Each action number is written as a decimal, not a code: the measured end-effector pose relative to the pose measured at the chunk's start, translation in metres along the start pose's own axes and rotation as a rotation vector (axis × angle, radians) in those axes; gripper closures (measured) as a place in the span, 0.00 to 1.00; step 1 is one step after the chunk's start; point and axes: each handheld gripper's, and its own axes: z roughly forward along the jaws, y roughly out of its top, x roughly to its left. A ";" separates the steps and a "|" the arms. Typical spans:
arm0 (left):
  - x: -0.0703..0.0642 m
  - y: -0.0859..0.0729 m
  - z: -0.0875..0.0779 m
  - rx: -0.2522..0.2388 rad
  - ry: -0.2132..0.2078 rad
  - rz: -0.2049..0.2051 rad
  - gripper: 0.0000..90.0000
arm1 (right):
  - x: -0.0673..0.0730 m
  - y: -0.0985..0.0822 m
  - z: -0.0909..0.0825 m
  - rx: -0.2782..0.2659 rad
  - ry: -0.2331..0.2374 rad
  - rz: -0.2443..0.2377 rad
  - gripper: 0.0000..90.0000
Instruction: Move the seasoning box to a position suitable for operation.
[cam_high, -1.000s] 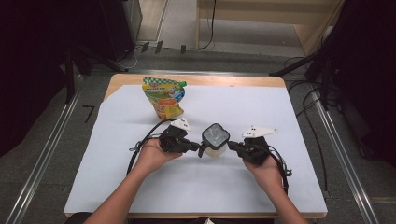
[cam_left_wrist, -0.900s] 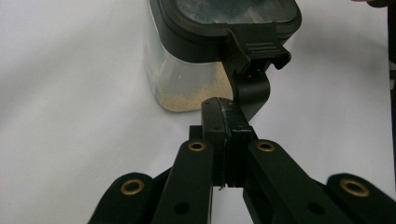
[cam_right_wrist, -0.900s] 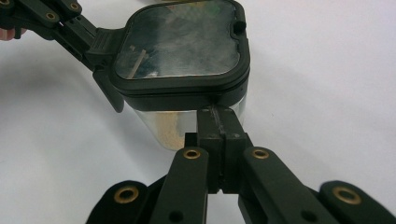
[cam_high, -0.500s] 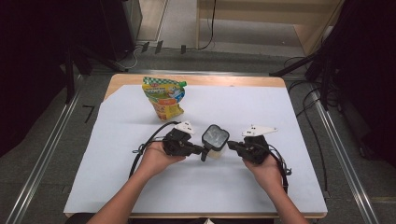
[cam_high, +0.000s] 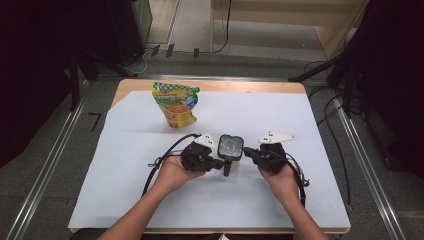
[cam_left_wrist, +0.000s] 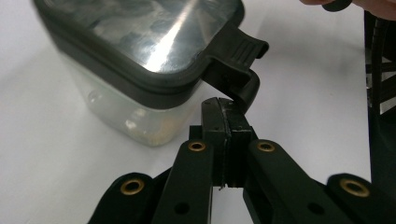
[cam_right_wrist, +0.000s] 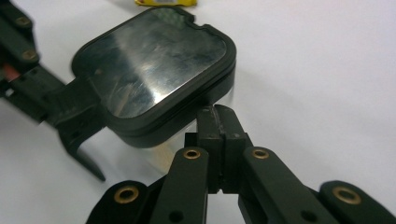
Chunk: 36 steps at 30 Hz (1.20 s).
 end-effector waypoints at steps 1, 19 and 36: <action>-0.002 0.000 0.002 0.002 0.002 0.003 1.00 | 0.001 0.000 0.001 0.000 -0.012 0.001 1.00; -0.013 0.005 0.005 -0.001 -0.047 0.011 0.97 | -0.009 0.001 -0.006 -0.027 -0.001 0.050 1.00; 0.014 -0.005 -0.038 -0.078 0.029 0.000 0.53 | 0.040 -0.015 -0.042 -0.036 0.092 0.002 1.00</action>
